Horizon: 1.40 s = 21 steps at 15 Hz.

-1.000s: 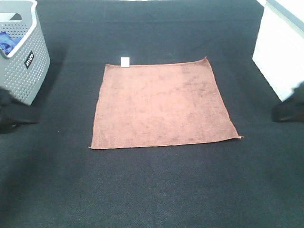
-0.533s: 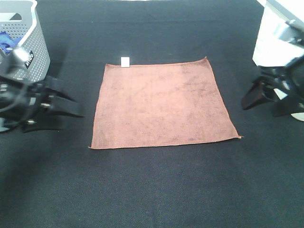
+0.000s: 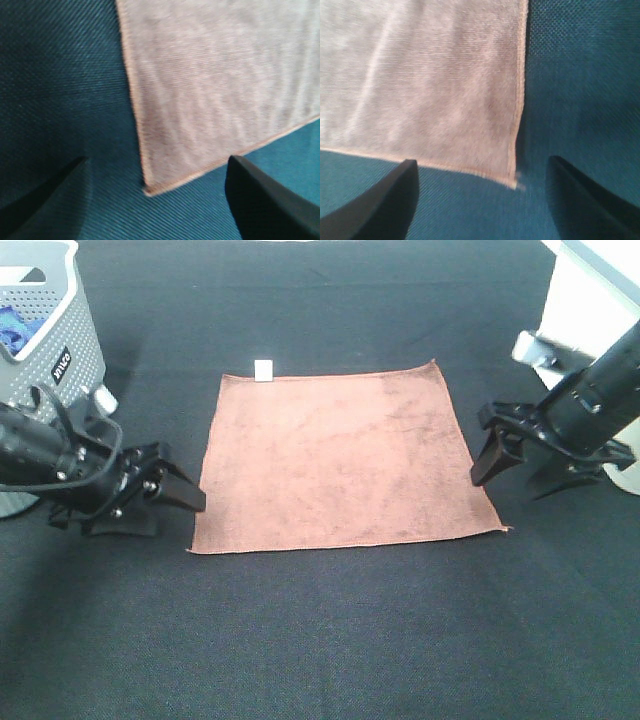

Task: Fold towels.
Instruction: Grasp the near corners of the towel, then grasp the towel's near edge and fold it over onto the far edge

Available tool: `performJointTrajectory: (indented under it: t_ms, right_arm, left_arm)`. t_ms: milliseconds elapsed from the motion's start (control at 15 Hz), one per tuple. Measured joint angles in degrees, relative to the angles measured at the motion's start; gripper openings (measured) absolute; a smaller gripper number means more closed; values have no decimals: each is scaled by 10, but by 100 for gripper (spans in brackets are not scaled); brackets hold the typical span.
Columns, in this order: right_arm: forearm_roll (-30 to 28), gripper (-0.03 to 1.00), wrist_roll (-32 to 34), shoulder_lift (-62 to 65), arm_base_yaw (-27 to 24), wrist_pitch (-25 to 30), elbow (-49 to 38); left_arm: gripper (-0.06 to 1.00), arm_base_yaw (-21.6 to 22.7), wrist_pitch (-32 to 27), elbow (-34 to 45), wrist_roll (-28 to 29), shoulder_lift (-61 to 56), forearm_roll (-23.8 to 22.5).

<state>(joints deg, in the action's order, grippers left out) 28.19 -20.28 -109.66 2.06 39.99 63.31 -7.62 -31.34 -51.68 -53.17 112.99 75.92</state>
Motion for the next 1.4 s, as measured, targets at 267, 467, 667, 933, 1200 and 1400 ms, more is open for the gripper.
performJointTrajectory:
  t_ms: [267, 467, 667, 933, 1200, 1400]
  right_arm:
    - [1, 68, -1, -51, 0, 3, 26]
    - [52, 68, -43, -86, 0, 14, 36]
    - [116, 67, -78, -101, 0, 19, 39]
    - [146, 48, -87, -113, 13, 8, 40]
    - [88, 2, -27, -115, 12, -9, 40]
    - [78, 0, -15, -115, 12, 8, 40]
  left_arm:
    - [71, 0, -20, -20, 1, 33, 19]
    - [71, -10, -52, -53, 1, 64, 40]
    - [70, -47, -62, -89, 2, 90, 56]
    - [39, -67, -50, -109, 56, 110, 54]
    - [0, -67, -39, -109, 83, 114, 32]
    - [0, -67, -47, -109, 115, 101, -15]
